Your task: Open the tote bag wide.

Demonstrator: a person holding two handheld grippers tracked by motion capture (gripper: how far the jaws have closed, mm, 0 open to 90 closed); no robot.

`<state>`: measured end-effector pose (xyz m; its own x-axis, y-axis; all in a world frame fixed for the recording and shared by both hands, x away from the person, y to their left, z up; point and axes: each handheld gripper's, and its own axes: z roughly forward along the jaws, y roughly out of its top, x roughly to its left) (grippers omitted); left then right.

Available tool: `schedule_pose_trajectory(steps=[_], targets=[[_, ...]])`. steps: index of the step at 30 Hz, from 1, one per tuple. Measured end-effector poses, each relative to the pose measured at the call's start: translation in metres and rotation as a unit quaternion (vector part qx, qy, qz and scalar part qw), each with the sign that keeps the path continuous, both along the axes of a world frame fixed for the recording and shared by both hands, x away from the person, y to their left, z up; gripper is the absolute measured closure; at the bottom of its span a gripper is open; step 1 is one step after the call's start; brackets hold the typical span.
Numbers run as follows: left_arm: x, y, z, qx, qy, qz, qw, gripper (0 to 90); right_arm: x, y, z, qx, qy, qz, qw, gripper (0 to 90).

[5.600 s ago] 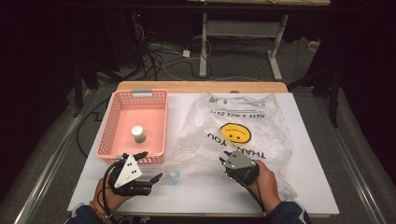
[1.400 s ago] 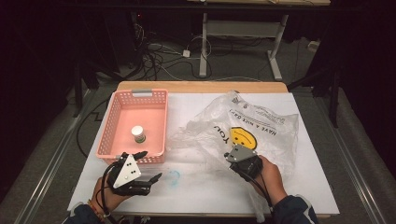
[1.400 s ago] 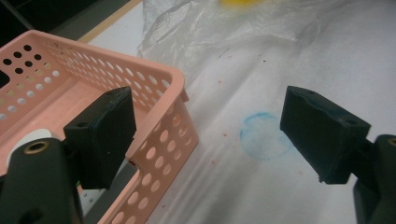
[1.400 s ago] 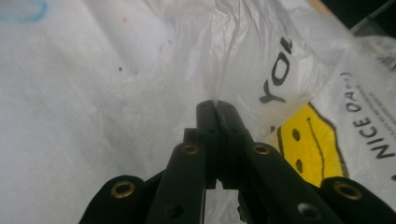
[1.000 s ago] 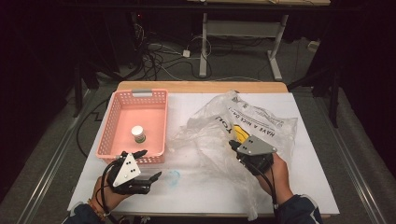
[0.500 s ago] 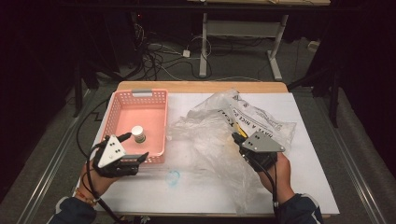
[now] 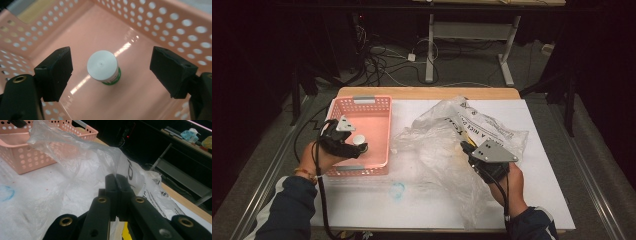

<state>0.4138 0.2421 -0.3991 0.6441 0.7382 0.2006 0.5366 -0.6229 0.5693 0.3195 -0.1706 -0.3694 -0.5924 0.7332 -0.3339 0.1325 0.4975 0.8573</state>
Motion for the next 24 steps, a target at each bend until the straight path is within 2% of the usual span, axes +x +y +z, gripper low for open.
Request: schedule_pose_trajectory(steps=[4, 7, 8, 11, 12, 17, 19, 20, 24], targets=[[0.02, -0.004, -0.012, 0.023, 0.039, 0.02, 0.9987, 23.5, 0.0, 0.0, 0.0, -0.001, 0.0, 0.001, 1.0, 90.0], [0.032, -0.001, -0.021, 0.016, 0.07, 0.042, 0.9965, 28.9, 0.0, -0.002, 0.001, 0.001, 0.001, 0.001, 1.0, 90.0], [0.034, -0.001, -0.023, 0.021, 0.081, 0.046, 0.9954, 32.3, 0.0, -0.002, 0.001, 0.001, 0.002, 0.001, 1.0, 90.0], [0.038, -0.002, -0.023, 0.012, 0.101, 0.029, 0.9944, 41.1, 0.0, -0.001, 0.0, -0.001, 0.004, 0.004, 1.0, 90.0], [0.04, -0.001, -0.024, 0.009, 0.114, 0.027, 0.993, 44.6, 0.0, -0.001, 0.0, -0.001, 0.004, 0.005, 1.0, 90.0], [0.043, -0.002, -0.027, 0.012, 0.127, 0.032, 0.9913, 47.4, 0.0, 0.0, 0.0, -0.003, 0.003, 0.008, 1.0, 90.0], [0.045, -0.006, -0.032, 0.034, 0.143, 0.037, 0.9885, 47.0, 0.0, 0.0, -0.001, -0.002, 0.006, 0.007, 1.0, 90.0], [0.046, -0.008, -0.034, 0.044, 0.143, 0.036, 0.988, 46.3, 0.001, 0.0, -0.001, -0.003, 0.005, 0.008, 1.0, 90.0], [0.049, -0.006, -0.034, 0.02, 0.143, 0.035, 0.9888, 47.5, 0.0, 0.0, -0.001, -0.003, 0.005, 0.008, 1.0, 90.0]])
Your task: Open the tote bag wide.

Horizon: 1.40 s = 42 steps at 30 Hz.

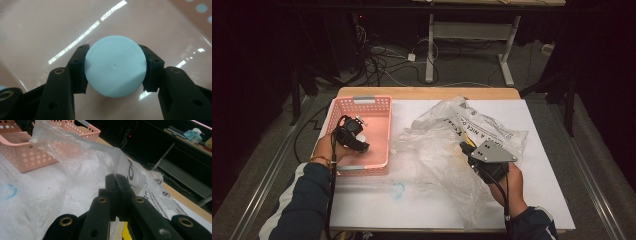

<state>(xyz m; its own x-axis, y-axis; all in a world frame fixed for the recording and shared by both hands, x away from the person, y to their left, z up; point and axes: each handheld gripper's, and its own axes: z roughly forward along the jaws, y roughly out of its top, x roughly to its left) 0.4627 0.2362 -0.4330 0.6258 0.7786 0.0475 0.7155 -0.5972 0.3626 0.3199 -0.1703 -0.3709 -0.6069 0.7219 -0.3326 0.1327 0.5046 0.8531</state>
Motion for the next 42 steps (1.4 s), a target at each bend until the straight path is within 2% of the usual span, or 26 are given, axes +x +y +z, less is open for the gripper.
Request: schedule_pose_trajectory(steps=[3, 9, 11, 13, 16, 17, 20, 22, 23, 25, 27, 29, 31, 32, 33, 36, 38, 39, 41, 42], targets=[[-0.001, -0.001, 0.002, -0.001, 0.0, -0.015, 0.9999, 48.0, -0.001, -0.001, 0.001, 0.003, -0.003, 0.0, 1.0, 90.0], [-0.012, 0.007, 0.019, -0.028, -0.048, -0.017, 0.9983, 48.2, -0.001, -0.003, 0.005, 0.008, -0.009, -0.005, 0.9999, 90.0], [-0.02, 0.01, 0.028, -0.046, -0.067, -0.023, 0.9965, 48.3, -0.001, -0.004, 0.007, 0.008, -0.014, -0.007, 0.9999, 90.0], [-0.031, 0.013, 0.039, -0.063, -0.09, -0.026, 0.9936, 48.3, 0.0, -0.004, 0.01, 0.013, -0.017, -0.013, 0.9997, 90.0], [-0.05, 0.014, 0.059, -0.088, -0.126, -0.04, 0.9873, 48.3, 0.002, -0.002, 0.011, 0.018, -0.016, -0.014, 0.9996, 90.0], [-0.057, 0.014, 0.066, -0.098, -0.137, -0.047, 0.9847, 48.3, 0.002, -0.001, 0.011, 0.016, -0.016, -0.015, 0.9996, 90.0], [-0.083, 0.007, 0.085, -0.131, -0.167, -0.081, 0.9738, 48.3, 0.003, 0.002, 0.01, 0.011, -0.016, -0.016, 0.9997, 90.0], [-0.103, -0.006, 0.094, -0.136, -0.19, -0.113, 0.9658, 48.3, 0.005, 0.003, 0.009, 0.009, -0.016, -0.016, 0.9997, 90.0], [-0.113, -0.014, 0.098, -0.137, -0.201, -0.13, 0.9611, 48.3, 0.005, 0.003, 0.009, 0.009, -0.016, -0.017, 0.9997, 90.0], [-0.134, -0.034, 0.103, -0.144, -0.225, -0.171, 0.9484, 48.3, 0.005, 0.004, 0.009, 0.009, -0.014, -0.017, 0.9997, 90.0], [-0.15, -0.06, 0.102, -0.138, -0.233, -0.216, 0.938, 48.3, 0.005, 0.005, 0.009, 0.008, -0.013, -0.017, 0.9997, 90.0], [-0.159, -0.089, 0.094, -0.128, -0.235, -0.253, 0.9296, 48.3, 0.005, 0.005, 0.009, 0.009, -0.013, -0.017, 0.9997, 90.0], [-0.162, -0.113, 0.082, -0.132, -0.232, -0.28, 0.9221, 48.3, 0.003, 0.006, 0.01, 0.009, -0.015, -0.016, 0.9997, 90.0], [-0.162, -0.127, 0.075, -0.123, -0.237, -0.291, 0.9189, 48.3, 0.003, 0.006, 0.01, 0.009, -0.015, -0.014, 0.9997, 90.0], [-0.161, -0.134, 0.071, -0.121, -0.239, -0.293, 0.9177, 48.3, 0.002, 0.006, 0.011, 0.01, -0.016, -0.013, 0.9997, 90.0], [-0.152, -0.158, 0.053, -0.137, -0.228, -0.307, 0.9138, 48.3, 0.001, 0.006, 0.011, 0.011, -0.015, -0.012, 0.9998, 90.0], [-0.146, -0.175, 0.039, -0.118, -0.219, -0.318, 0.915, 48.3, 0.002, 0.005, 0.012, 0.014, -0.015, -0.013, 0.9997, 90.0], [-0.141, -0.183, 0.029, -0.11, -0.205, -0.32, 0.9187, 48.2, 0.002, 0.004, 0.012, 0.015, -0.015, -0.013, 0.9997, 90.0], [-0.133, -0.192, 0.017, -0.103, -0.194, -0.317, 0.9227, 48.2, 0.002, 0.003, 0.012, 0.018, -0.014, -0.014, 0.9996, 90.0], [-0.128, -0.197, 0.012, -0.101, -0.183, -0.314, 0.9262, 48.2, 0.003, 0.002, 0.013, 0.02, -0.013, -0.013, 0.9996, 90.0]])
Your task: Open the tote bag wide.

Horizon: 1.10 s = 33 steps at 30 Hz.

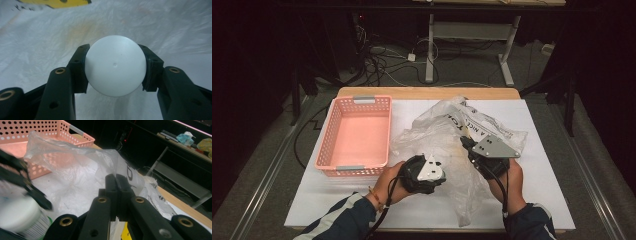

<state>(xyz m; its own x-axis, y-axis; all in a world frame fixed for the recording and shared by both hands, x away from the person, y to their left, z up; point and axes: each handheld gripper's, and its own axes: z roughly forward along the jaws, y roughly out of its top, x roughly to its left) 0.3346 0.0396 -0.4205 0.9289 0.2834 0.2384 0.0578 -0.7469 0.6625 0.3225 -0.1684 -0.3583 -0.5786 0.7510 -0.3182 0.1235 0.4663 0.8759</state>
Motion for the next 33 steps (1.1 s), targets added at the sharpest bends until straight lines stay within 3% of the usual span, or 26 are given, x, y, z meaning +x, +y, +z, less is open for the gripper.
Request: schedule_pose_trajectory(steps=[1, 4, 6, 9, 12, 13, 14, 16, 17, 18, 19, 20, 21, 22, 23, 24, 26, 30, 31, 32, 33], targets=[[0.005, -0.003, -0.004, 0.003, 0.011, 0.003, 0.9999, 48.2, 0.0, 0.0, 0.0, 0.002, 0.001, -0.001, 1.0, 90.0], [0.014, -0.012, -0.011, 0.013, 0.015, 0.01, 0.9997, 48.2, -0.001, 0.0, 0.0, 0.002, 0.001, 0.003, 1.0, 90.0], [0.019, -0.017, -0.015, 0.003, 0.019, 0.026, 0.9995, 48.2, -0.001, 0.002, 0.0, 0.001, 0.002, 0.004, 1.0, 90.0], [0.027, -0.024, -0.018, 0.024, 0.021, 0.024, 0.9992, 48.1, -0.001, 0.003, -0.001, -0.002, 0.005, 0.007, 1.0, 90.0], [0.036, -0.034, -0.025, 0.015, 0.033, 0.039, 0.9986, 48.1, -0.001, 0.003, -0.002, -0.001, 0.006, 0.007, 1.0, 90.0], [0.038, -0.035, -0.026, 0.019, 0.031, 0.039, 0.9985, 48.1, -0.001, 0.003, -0.002, 0.001, 0.006, 0.007, 1.0, 90.0], [0.042, -0.036, -0.026, 0.041, 0.029, 0.032, 0.9982, 48.1, -0.001, 0.003, -0.002, 0.002, 0.006, 0.007, 1.0, 90.0], [0.046, -0.039, -0.029, 0.029, 0.034, 0.042, 0.9981, 48.0, -0.001, 0.002, -0.002, 0.004, 0.006, 0.006, 1.0, 90.0], [0.033, -0.068, -0.05, -0.217, 0.085, 0.161, 0.9589, 48.0, -0.001, 0.002, -0.002, 0.003, 0.006, 0.006, 1.0, 90.0], [0.033, -0.077, -0.051, -0.283, 0.095, 0.193, 0.9347, 47.9, 0.0, 0.002, -0.002, 0.003, 0.006, 0.006, 1.0, 90.0], [0.034, -0.077, -0.051, -0.286, 0.095, 0.194, 0.9337, 47.8, 0.0, 0.002, -0.002, 0.004, 0.007, 0.006, 1.0, 90.0], [0.035, -0.078, -0.051, -0.282, 0.087, 0.193, 0.9357, 47.5, 0.0, 0.002, -0.002, 0.004, 0.007, 0.006, 1.0, 90.0], [0.034, -0.079, -0.05, -0.292, 0.083, 0.202, 0.9311, 45.3, 0.0, 0.002, -0.002, 0.003, 0.007, 0.005, 1.0, 90.0], [0.034, -0.078, -0.049, -0.29, 0.078, 0.2, 0.9326, 39.1, 0.0, 0.001, -0.002, 0.003, 0.007, 0.005, 1.0, 90.0], [0.032, -0.077, -0.046, -0.297, 0.077, 0.2, 0.9305, 36.1, 0.0, 0.001, -0.002, 0.004, 0.007, 0.003, 1.0, 90.0], [0.031, -0.071, -0.042, -0.277, 0.069, 0.185, 0.9406, 36.0, 0.0, 0.0, -0.002, 0.002, 0.006, 0.001, 1.0, 90.0], [0.027, -0.069, -0.037, -0.293, 0.064, 0.188, 0.9354, 30.5, 0.001, -0.001, -0.003, 0.001, 0.007, 0.0, 1.0, 90.0], [0.013, -0.059, -0.028, -0.301, 0.046, 0.175, 0.9362, 27.7, 0.0, -0.004, -0.003, 0.001, 0.005, -0.005, 1.0, 90.0], [0.007, -0.056, -0.026, -0.309, 0.041, 0.173, 0.9343, 27.3, 0.0, -0.004, -0.003, 0.001, 0.006, -0.005, 1.0, 90.0], [0.0, -0.05, -0.023, -0.302, 0.035, 0.159, 0.9394, 27.3, 0.0, -0.004, -0.003, 0.001, 0.006, -0.005, 1.0, 90.0], [-0.006, -0.047, -0.02, -0.306, 0.029, 0.151, 0.9395, 27.3, 0.0, -0.005, -0.003, 0.001, 0.006, -0.005, 1.0, 90.0]])
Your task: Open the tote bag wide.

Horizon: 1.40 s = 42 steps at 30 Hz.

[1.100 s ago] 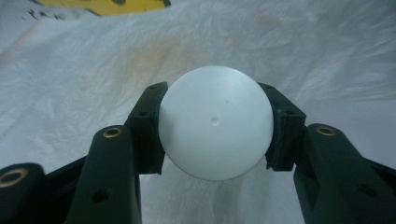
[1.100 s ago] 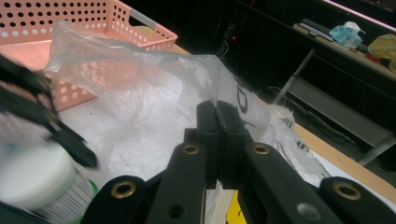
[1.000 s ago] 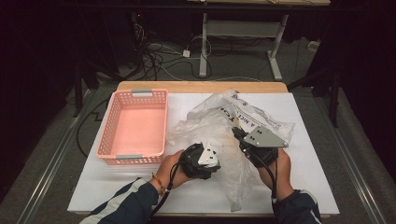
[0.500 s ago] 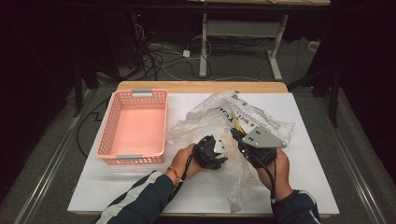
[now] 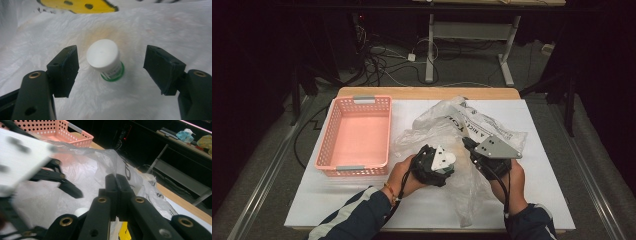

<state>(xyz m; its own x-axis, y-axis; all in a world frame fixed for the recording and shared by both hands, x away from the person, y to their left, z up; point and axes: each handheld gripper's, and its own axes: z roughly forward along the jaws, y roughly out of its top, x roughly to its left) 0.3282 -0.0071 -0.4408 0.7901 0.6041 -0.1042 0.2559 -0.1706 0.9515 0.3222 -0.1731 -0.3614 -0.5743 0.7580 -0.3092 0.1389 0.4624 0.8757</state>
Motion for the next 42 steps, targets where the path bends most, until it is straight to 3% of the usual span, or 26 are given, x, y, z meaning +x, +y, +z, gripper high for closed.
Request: schedule_pose_trajectory(steps=[3, 6, 9, 11, 13, 16, 19, 20, 23, 26, 28, 32, 36, 42], targets=[[-0.017, 0.015, 0.011, -0.014, -0.009, -0.016, 0.9997, 27.1, -0.001, -0.001, -0.001, -0.003, 0.0, 0.001, 1.0, 90.0], [-0.028, 0.031, 0.021, -0.026, -0.029, -0.014, 0.9991, 27.1, -0.001, -0.002, -0.002, -0.006, 0.002, 0.003, 1.0, 90.0], [-0.033, 0.054, 0.037, -0.04, -0.064, 0.006, 0.9971, 27.1, -0.002, -0.003, -0.003, -0.009, 0.004, 0.003, 0.9999, 90.0], [-0.029, 0.07, 0.047, -0.059, -0.072, 0.029, 0.9952, 27.1, -0.003, -0.004, -0.004, -0.011, 0.006, 0.003, 0.9999, 90.0], [-0.025, 0.084, 0.055, -0.078, -0.073, 0.047, 0.9932, 27.1, -0.004, -0.005, -0.005, -0.014, 0.005, 0.002, 0.9999, 90.0], [-0.015, 0.106, 0.06, -0.083, -0.08, 0.082, 0.99, 27.1, -0.004, -0.009, -0.005, -0.014, 0.007, 0.0, 0.9999, 90.0], [-0.004, 0.119, 0.058, -0.09, -0.049, 0.093, 0.9903, 27.1, -0.004, -0.012, -0.005, -0.014, 0.009, 0.0, 0.9999, 90.0], [0.0, 0.12, 0.055, -0.084, -0.044, 0.099, 0.9905, 27.1, -0.004, -0.013, -0.005, -0.015, 0.009, -0.001, 0.9998, 90.0], [0.008, 0.118, 0.047, -0.075, -0.01, 0.084, 0.9936, 27.1, -0.005, -0.017, -0.005, -0.018, 0.011, 0.0, 0.9998, 90.0], [0.01, 0.109, 0.043, -0.057, 0.005, 0.078, 0.9953, 27.1, -0.004, -0.021, -0.005, -0.014, 0.011, -0.003, 0.9998, 90.0], [0.012, 0.103, 0.04, -0.043, 0.01, 0.08, 0.9958, 27.1, -0.004, -0.023, -0.004, -0.011, 0.012, -0.005, 0.9998, 90.0], [0.016, 0.095, 0.037, -0.043, 0.025, 0.078, 0.9957, 27.2, -0.003, -0.027, -0.003, -0.005, 0.013, -0.005, 0.9999, 90.0], [0.018, 0.086, 0.033, -0.031, 0.018, 0.081, 0.996, 27.5, -0.003, -0.029, -0.001, -0.003, 0.01, -0.005, 0.9999, 90.0], [0.025, 0.08, 0.027, -0.007, 0.007, 0.109, 0.9939, 40.1, -0.004, -0.028, -0.001, -0.005, 0.011, 0.002, 0.9999, 90.0]])
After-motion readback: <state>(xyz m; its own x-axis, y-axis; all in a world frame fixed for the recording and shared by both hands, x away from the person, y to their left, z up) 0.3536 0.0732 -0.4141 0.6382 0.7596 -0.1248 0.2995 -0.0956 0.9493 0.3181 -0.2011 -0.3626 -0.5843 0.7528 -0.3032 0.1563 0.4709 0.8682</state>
